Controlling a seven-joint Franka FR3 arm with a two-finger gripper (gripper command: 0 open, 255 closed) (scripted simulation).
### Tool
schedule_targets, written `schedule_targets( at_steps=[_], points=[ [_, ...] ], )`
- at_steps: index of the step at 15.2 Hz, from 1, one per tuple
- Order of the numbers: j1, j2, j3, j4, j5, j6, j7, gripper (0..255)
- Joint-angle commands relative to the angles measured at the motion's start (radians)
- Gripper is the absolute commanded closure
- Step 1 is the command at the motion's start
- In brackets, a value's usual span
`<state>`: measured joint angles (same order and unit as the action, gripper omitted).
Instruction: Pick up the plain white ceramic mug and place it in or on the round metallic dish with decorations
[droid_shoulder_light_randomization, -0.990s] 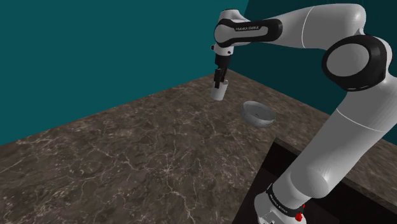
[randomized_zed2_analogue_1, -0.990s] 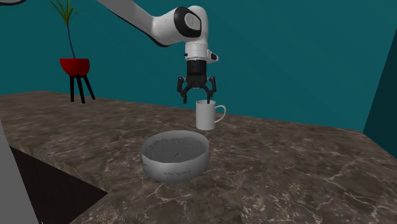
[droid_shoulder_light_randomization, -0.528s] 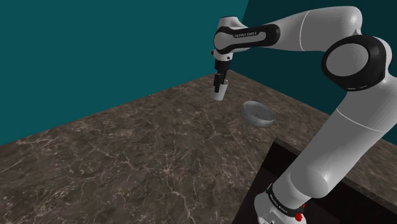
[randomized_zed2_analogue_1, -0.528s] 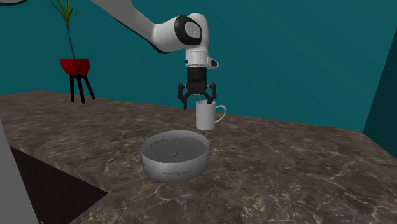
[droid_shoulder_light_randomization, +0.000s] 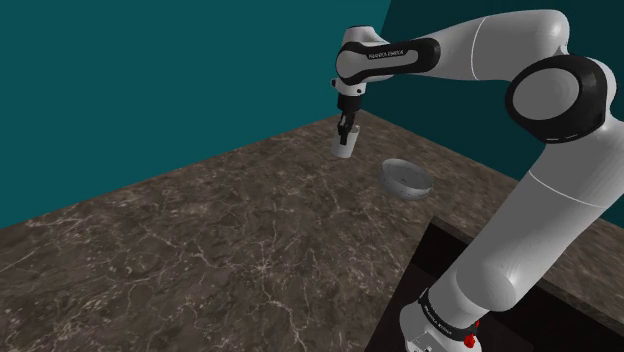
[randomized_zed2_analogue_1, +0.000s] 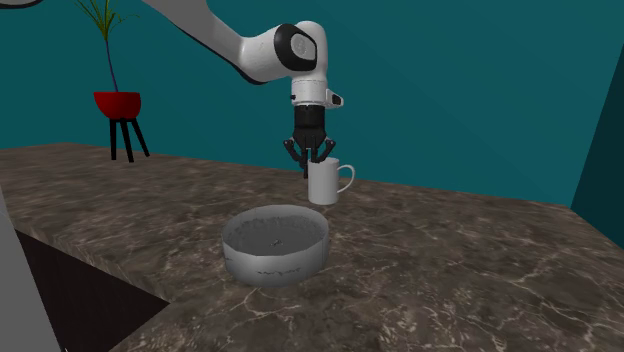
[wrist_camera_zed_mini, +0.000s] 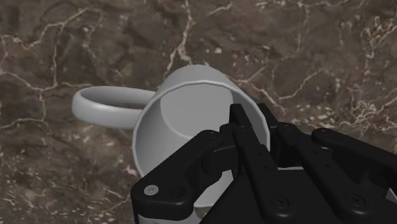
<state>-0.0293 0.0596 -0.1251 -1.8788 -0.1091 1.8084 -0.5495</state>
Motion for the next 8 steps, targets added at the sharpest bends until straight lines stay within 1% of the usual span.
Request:
schedule_targets(
  at_steps=[1,6,8],
  points=[
    [0.0,0.0,0.0,0.0,0.0,0.0,0.0,255],
    [0.0,0.0,0.0,0.0,0.0,0.0,0.0,255],
    [0.0,-0.005,0.0,0.021,0.0,-0.026,-0.002,255]
  ],
)
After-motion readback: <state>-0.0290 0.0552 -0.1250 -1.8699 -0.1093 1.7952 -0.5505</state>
